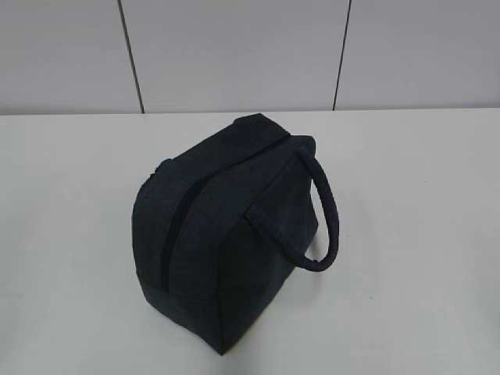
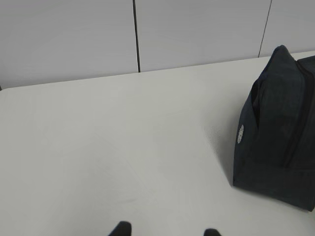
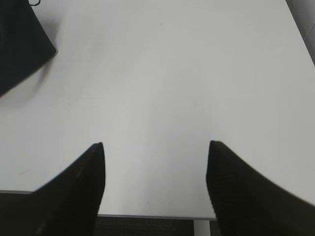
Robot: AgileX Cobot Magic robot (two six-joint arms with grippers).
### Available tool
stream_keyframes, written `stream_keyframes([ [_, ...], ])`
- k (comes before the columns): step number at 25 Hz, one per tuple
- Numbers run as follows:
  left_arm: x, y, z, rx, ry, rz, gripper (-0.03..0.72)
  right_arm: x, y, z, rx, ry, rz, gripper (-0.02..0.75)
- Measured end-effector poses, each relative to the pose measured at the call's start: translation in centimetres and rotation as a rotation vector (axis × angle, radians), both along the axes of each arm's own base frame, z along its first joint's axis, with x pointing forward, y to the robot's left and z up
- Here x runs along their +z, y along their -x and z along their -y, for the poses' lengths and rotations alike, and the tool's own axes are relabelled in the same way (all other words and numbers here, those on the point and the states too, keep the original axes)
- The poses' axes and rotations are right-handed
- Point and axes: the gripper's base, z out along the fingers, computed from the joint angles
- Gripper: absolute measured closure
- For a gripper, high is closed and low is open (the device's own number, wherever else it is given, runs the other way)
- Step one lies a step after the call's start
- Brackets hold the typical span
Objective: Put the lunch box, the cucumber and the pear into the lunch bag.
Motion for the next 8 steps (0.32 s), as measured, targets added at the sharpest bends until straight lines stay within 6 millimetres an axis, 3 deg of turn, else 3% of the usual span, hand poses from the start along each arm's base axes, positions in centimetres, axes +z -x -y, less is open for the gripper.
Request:
stream_keyframes([
  [8,0.00,0.00,0.00,0.000,0.000,0.000,0.419,0.00,0.00,0.00,0.000,0.000,0.000,0.241],
])
